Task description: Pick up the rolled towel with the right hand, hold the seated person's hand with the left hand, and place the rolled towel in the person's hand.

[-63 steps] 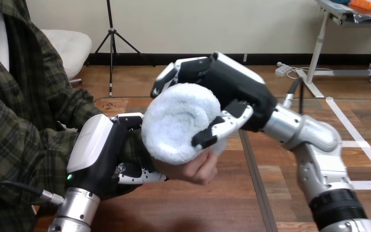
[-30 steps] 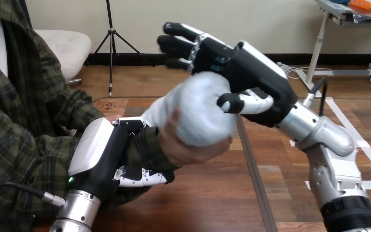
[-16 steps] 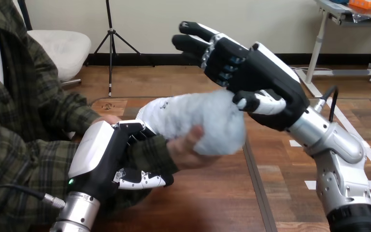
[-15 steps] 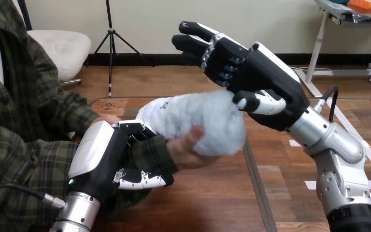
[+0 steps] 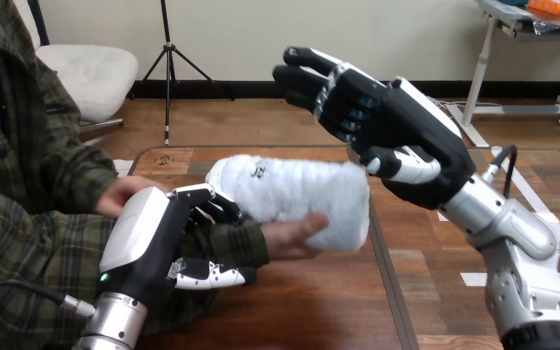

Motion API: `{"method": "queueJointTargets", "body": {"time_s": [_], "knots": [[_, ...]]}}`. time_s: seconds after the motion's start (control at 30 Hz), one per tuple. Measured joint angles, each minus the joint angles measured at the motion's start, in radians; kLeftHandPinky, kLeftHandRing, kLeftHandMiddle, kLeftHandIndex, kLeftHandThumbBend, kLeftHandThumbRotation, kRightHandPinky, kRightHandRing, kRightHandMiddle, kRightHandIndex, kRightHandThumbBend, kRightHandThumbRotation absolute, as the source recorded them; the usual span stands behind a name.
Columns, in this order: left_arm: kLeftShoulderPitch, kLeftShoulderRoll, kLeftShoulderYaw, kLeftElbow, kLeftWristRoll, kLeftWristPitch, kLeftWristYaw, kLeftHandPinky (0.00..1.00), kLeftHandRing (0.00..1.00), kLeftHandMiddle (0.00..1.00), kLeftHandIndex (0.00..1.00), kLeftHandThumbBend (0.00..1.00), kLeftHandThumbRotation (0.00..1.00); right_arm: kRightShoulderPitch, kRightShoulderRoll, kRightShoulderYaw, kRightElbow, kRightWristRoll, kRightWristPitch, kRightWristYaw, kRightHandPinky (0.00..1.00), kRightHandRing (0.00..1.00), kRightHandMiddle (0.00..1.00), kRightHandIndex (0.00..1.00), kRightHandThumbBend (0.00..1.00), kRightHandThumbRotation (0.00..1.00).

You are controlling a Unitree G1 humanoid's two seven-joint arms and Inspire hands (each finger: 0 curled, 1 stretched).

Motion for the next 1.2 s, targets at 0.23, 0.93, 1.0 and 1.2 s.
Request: {"method": "queueJointTargets", "body": {"time_s": [0.23, 0.93, 1.0, 1.2], "knots": [[0.0, 0.007, 0.0, 0.002, 0.0, -0.002, 0.007, 0.48, 0.52, 0.57, 0.58, 0.99, 0.12, 0.039, -0.015, -0.014, -0.024, 0.004, 0.011, -0.014, 0.97, 0.91, 0.86, 0.89, 1.0, 0.51], [0.042, 0.006, -0.001, -0.046, 0.054, 0.006, 0.018, 0.66, 0.77, 0.83, 0.87, 1.0, 0.39, 0.18, -0.061, -0.07, -0.102, 0.051, 0.06, -0.03, 0.9, 0.84, 0.82, 0.87, 1.0, 0.53], [0.053, 0.004, -0.001, -0.06, 0.058, 0.008, 0.019, 0.67, 0.79, 0.85, 0.88, 1.0, 0.4, 0.192, -0.063, -0.075, -0.103, 0.058, 0.06, -0.025, 0.9, 0.84, 0.82, 0.87, 1.0, 0.53], [0.079, -0.006, -0.001, -0.101, 0.073, 0.018, 0.021, 0.79, 0.87, 0.9, 0.93, 1.0, 0.4, 0.226, -0.063, -0.092, -0.103, 0.065, 0.058, -0.011, 0.9, 0.83, 0.82, 0.86, 1.0, 0.52]]}}
